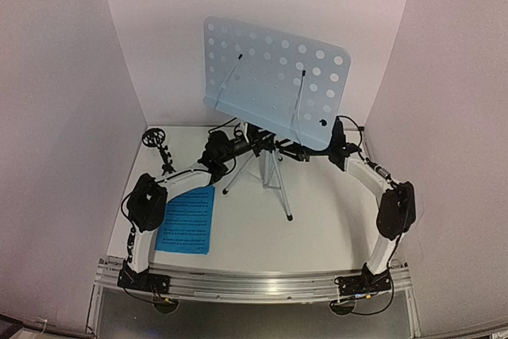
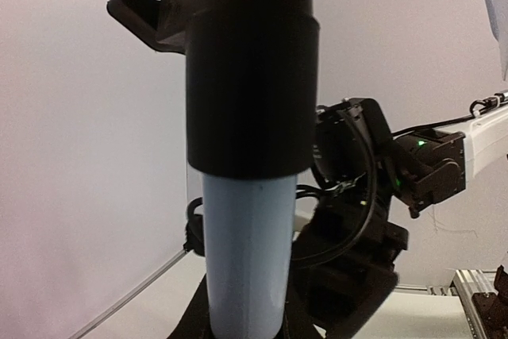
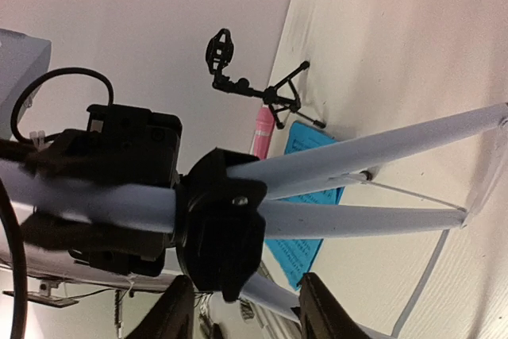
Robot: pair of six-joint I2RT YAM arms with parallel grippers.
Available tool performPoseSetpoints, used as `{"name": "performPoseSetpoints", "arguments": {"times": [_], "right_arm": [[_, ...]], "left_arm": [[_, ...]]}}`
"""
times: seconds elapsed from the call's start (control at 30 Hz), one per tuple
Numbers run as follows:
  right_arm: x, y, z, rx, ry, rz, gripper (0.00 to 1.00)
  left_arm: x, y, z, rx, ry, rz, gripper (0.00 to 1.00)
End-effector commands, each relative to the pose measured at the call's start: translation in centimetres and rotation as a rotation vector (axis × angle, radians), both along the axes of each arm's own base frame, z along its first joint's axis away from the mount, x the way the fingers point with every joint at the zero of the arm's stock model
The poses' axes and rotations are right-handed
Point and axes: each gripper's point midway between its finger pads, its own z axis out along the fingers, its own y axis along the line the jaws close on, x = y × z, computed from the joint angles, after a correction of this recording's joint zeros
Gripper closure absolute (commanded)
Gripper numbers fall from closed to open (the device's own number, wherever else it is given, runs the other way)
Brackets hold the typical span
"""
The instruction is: Pack up the instrument practice props
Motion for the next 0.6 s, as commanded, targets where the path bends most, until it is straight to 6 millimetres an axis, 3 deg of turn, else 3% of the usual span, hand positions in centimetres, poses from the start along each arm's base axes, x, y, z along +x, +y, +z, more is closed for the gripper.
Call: {"name": "performPoseSetpoints", "arguments": {"times": [0.0, 0.13, 0.2, 0.33, 0.43, 0.57], "right_arm": [[-0.7, -2.2, 2.1, -0.140, -0.397, -0.073, 0.46], [-3.8, -2.1, 1.0, -0.239, -0.703, -0.034, 0.26], [-4.9, -1.8, 0.0, -0.286, -0.856, -0.046, 0.10], [-4.3, -0.1, -1.4, -0.406, -0.986, -0.080, 0.08], [-2.3, 1.3, -3.1, -0.458, -0.967, -0.104, 0.17], [0.0, 2.1, -4.2, -0.466, -0.911, -0.148, 0.60]], "left_arm": [[0.5, 1.5, 5.5, -0.103, 0.088, 0.018, 1.00], [0.3, 1.6, 7.1, -0.117, 0.064, 0.013, 1.00], [0.2, 1.5, 7.6, -0.122, 0.062, 0.007, 1.00], [-0.2, 1.3, 8.6, -0.124, 0.040, -0.001, 1.00], [-0.8, 0.9, 9.1, -0.121, 0.005, -0.003, 1.00], [-1.3, 0.8, 10.1, -0.136, -0.018, -0.001, 1.00]]}}
